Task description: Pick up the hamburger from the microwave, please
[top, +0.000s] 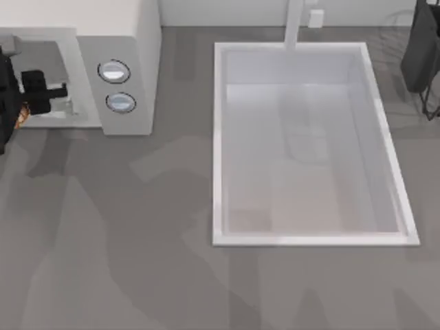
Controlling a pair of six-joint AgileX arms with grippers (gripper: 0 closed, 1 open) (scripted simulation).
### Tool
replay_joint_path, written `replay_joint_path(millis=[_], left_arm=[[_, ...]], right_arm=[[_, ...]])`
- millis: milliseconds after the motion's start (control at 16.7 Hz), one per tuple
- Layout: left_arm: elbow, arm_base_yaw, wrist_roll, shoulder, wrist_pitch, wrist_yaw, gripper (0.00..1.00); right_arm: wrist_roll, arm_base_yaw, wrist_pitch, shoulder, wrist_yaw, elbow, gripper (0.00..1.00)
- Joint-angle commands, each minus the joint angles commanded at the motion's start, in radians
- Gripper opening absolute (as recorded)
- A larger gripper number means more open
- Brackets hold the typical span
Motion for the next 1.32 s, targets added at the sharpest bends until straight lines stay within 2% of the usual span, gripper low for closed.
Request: replay_joint_path(millis=[300, 540, 1020, 1320], left_arm=[[-0.248, -0.135, -0.014, -0.403, -0.094, 0.011, 0.0], [-0.383, -0.209, -0.022, -0.574, -0.145, 0.017, 0.0], [-0.404, -0.216, -0.021, -0.577, -0.137, 0.017, 0.0], [-0.45, -0.221, -0.022, -0.378, 0.083, 0.016, 0.0]], right_arm=[[0.0, 0.0, 0.0, 0.0, 0.0, 0.0, 1.0], [0.0, 0.0, 0.0, 0.0, 0.0, 0.0, 1.0], [0.0, 0.0, 0.0, 0.0, 0.0, 0.0, 1.0], [0.0, 0.0, 0.0, 0.0, 0.0, 0.0, 1.0]])
